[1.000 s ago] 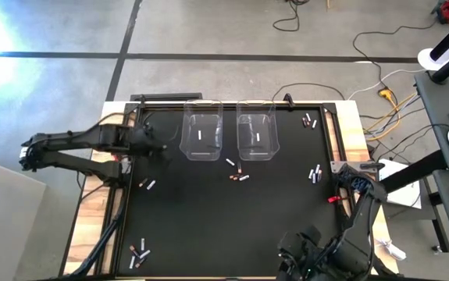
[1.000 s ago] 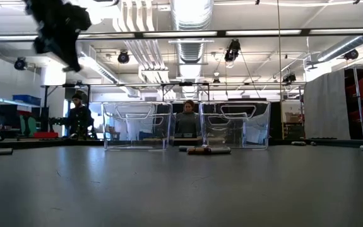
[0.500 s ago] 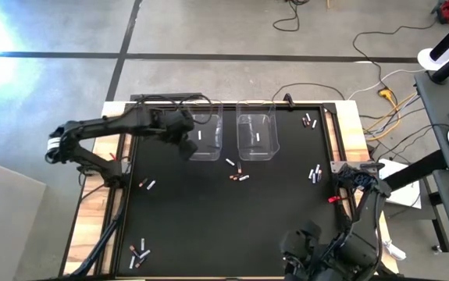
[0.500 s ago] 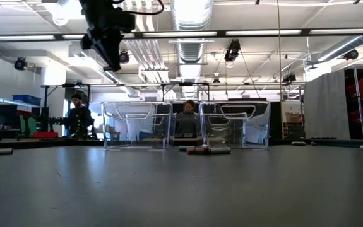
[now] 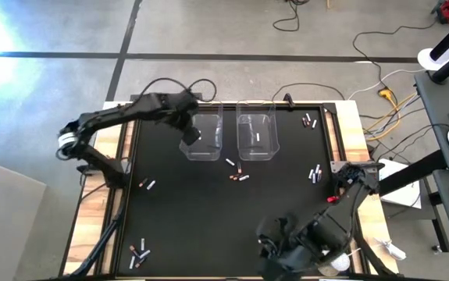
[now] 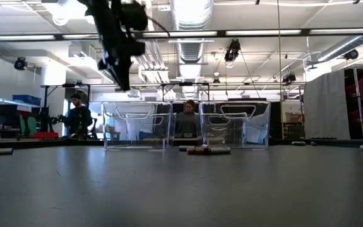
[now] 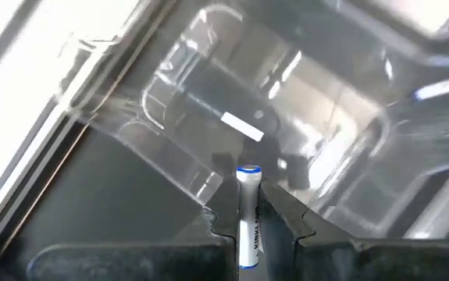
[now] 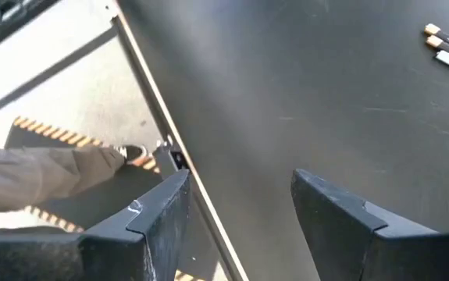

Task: Sort batteries
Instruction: Put the white battery into the left transparent bin

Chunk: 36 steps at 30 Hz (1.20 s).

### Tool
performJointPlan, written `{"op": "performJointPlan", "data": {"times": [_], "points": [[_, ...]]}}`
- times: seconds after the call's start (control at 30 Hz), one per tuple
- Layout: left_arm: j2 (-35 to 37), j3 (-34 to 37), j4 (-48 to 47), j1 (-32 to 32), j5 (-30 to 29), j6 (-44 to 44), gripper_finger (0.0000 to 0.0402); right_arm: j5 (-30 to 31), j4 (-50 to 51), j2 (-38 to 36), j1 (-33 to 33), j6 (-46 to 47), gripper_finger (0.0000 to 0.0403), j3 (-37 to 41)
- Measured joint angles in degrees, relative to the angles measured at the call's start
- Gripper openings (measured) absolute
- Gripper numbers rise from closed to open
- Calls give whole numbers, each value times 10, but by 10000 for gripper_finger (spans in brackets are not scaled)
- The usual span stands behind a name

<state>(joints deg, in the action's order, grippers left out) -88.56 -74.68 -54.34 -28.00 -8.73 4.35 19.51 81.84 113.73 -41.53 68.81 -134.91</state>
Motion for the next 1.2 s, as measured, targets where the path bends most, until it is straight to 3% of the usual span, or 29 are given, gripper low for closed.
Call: {"op": "performJointPlan", "data": {"times": [0.27,0.43,0.7,1.2], "points": [[-110,-20,56,-11,9,-127,9,-4,-1,0,11,81,215,0],[-161,-66,57,-17,46,-177,9,-30,-2,-1,11,124,215,0],[-241,-131,41,-17,53,-199,9,-32,-4,0,11,141,215,0],[-275,-113,64,-15,65,-198,9,-33,-3,0,11,142,215,0]]}}
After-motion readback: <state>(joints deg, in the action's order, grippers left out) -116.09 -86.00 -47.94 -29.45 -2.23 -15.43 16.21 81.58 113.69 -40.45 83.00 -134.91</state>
